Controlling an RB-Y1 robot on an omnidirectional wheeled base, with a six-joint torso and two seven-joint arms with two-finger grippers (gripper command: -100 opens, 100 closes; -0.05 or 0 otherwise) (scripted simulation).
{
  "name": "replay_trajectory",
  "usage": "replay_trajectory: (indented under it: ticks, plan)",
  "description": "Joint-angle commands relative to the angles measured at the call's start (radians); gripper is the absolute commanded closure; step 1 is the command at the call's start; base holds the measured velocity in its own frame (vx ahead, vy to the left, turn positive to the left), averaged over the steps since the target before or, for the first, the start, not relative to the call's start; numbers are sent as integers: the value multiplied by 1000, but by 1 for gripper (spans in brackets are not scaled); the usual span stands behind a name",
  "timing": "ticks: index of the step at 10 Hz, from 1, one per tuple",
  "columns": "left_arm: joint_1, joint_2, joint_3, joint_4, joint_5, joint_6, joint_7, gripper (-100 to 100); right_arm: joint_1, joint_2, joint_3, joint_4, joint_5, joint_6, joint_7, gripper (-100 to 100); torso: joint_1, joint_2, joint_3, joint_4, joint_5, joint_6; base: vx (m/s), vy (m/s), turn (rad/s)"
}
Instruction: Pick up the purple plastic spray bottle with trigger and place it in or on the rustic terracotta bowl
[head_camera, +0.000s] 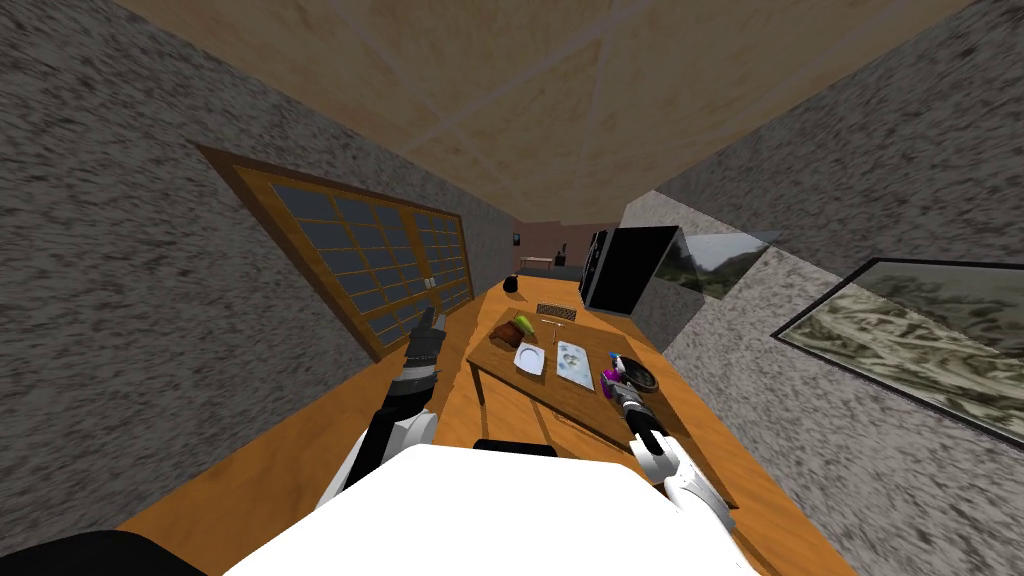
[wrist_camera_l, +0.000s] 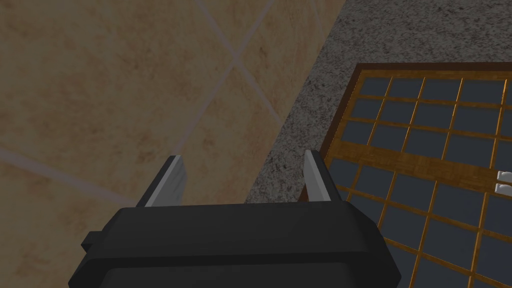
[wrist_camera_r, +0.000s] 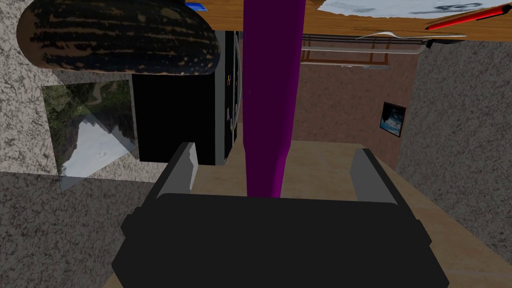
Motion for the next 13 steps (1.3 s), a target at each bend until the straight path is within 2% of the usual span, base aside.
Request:
replay_trajectory:
  ticks: [1,2,3,4,7,8,9,10,11,12,13]
  plan:
    - [0,0,0,0,0,0,0,0,-11,14,-50,3,50,-11,-34,-100,0,0,0,0,0,0,-15,-11,149]
    - [0,0,0,0,0,0,0,0,-11,14,-61,3,75,-11,-34,-100,0,0,0,0,0,0,-12,-12,64]
    - [0,0,0,0,0,0,0,0,-18,29,-101,5,107,-22,-60,-100,0,0,0,0,0,0,-17,-13,140]
    - [0,0,0,0,0,0,0,0,-18,29,-113,5,135,-22,-60,-100,0,0,0,0,0,0,-13,-14,68]
    - [0,0,0,0,0,0,0,0,-34,59,-202,9,226,-45,-114,-100,0,0,0,0,0,0,-16,-13,102]
    - [0,0,0,0,0,0,0,0,-34,59,-218,9,254,-45,-114,-100,0,0,0,0,0,0,-13,-13,82]
    - [0,0,0,0,0,0,0,0,-41,75,-253,11,285,-56,-141,-100,0,0,0,0,0,0,-15,-13,127]
    - [0,0,0,0,0,0,0,0,-41,75,-271,11,314,-56,-141,-100,0,0,0,0,0,0,-12,-12,78]
    - [0,0,0,0,0,0,0,0,-49,90,-303,13,346,-67,-167,-100,0,0,0,0,0,0,-14,-14,159]
    - [0,0,0,0,0,0,0,0,-49,90,-323,13,374,-67,-167,-100,0,0,0,0,0,0,-12,-13,59]
    - [0,0,0,0,0,0,0,0,-56,105,-356,14,406,-78,-194,-100,0,0,0,0,0,1,-19,-11,88]
